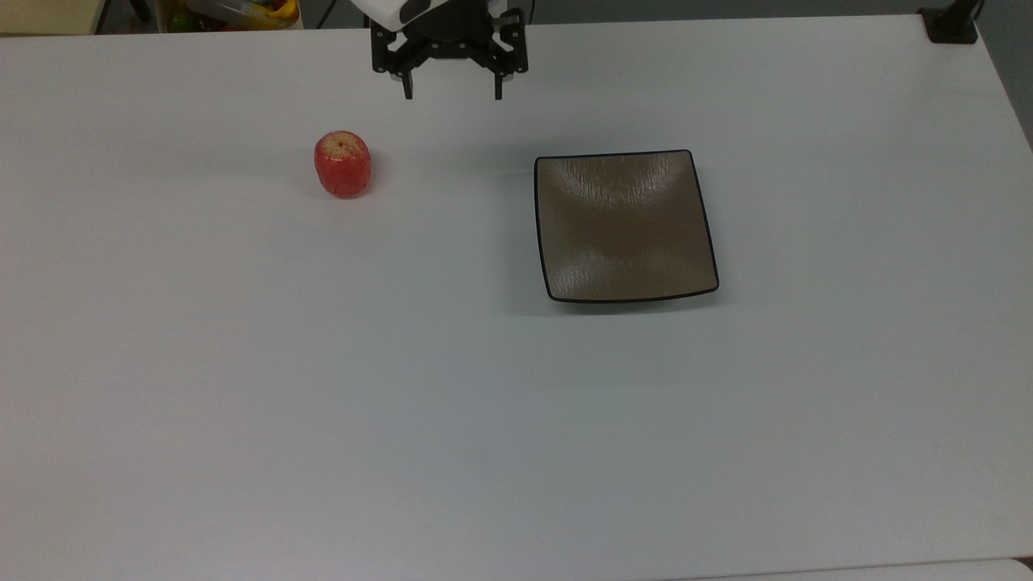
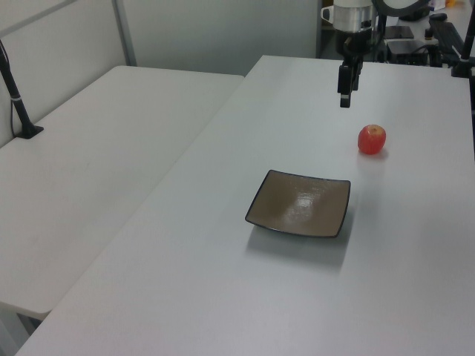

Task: Apples placed on a ceramic plate
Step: 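Move the open gripper over the red apple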

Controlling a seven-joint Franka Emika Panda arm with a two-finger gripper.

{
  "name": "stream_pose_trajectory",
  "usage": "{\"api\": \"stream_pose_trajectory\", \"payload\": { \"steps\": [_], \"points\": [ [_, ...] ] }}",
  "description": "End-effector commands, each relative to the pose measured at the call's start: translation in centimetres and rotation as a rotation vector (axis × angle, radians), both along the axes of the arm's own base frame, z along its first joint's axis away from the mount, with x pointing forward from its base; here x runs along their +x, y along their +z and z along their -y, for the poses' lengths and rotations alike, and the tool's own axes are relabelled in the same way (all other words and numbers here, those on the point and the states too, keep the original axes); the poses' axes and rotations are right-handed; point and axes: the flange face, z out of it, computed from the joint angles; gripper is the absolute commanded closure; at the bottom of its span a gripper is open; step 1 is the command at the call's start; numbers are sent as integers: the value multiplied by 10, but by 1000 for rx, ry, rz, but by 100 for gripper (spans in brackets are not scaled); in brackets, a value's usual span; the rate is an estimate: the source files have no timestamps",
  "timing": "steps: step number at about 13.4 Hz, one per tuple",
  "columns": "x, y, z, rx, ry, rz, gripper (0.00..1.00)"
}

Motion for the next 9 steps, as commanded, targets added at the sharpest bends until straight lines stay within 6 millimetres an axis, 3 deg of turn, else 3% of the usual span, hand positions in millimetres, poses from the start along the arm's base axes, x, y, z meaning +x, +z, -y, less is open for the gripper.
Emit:
{"api": "stream_pose_trajectory", "payload": {
  "steps": [1, 9],
  "points": [
    [-6, 4, 27, -18, 8, -7, 0],
    [-8, -8, 104, -64, -7, -43, 0]
  ]
}}
